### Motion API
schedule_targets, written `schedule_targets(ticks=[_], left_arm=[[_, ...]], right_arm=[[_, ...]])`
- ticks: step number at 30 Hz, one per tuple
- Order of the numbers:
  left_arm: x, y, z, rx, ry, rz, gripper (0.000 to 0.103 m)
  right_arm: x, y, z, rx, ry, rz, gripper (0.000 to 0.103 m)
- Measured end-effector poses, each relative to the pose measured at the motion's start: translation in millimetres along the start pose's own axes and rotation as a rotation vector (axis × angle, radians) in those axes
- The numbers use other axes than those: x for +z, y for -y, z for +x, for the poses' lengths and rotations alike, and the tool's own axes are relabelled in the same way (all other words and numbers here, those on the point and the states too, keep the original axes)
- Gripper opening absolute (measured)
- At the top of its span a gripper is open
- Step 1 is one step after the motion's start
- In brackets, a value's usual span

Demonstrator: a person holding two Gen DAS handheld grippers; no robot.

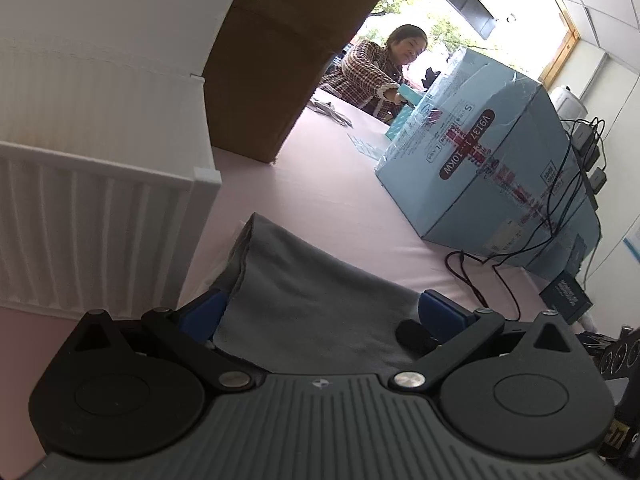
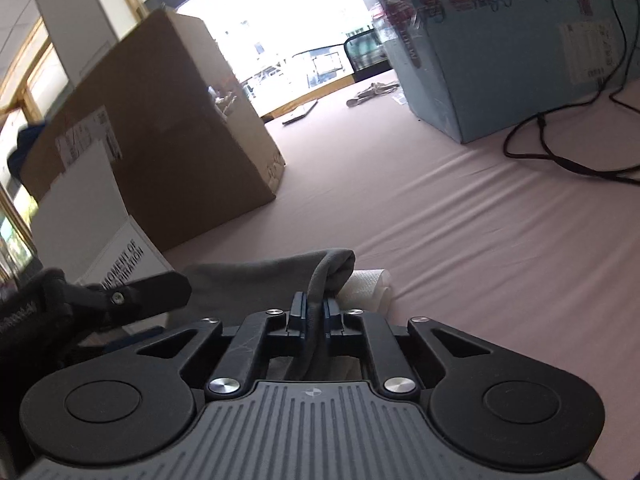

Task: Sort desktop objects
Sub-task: 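Grasp the edge of the grey cloth with the right gripper, then close the left gripper on the grey cloth while the right gripper holds it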

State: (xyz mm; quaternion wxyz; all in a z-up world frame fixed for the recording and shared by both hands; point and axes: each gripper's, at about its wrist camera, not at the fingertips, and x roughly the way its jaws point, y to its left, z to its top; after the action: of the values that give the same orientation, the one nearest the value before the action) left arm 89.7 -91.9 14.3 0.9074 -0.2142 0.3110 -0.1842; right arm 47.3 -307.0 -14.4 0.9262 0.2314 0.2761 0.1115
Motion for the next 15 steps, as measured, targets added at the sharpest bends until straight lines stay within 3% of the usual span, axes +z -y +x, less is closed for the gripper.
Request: schedule_targets(ticks=[3,9,15], left_arm=[[0.8,1.0,-0.1,-0.027,-0.012,0.009,0.103],[0.6,4.2,2.0,-0.066,-0.046,0.027,0.103],[0.2,3.7,8.0,-0.079,-0.083,0.023,0.103]], right_arm=[[5.1,13.8,-16.2,0.069,0.007,0.08,0.007],[9.0,37.6,-46.9,0.057,0.05,0.094,0.007],[10.3,36.8,-48.9,0.062,0.048,0.086,0.007]])
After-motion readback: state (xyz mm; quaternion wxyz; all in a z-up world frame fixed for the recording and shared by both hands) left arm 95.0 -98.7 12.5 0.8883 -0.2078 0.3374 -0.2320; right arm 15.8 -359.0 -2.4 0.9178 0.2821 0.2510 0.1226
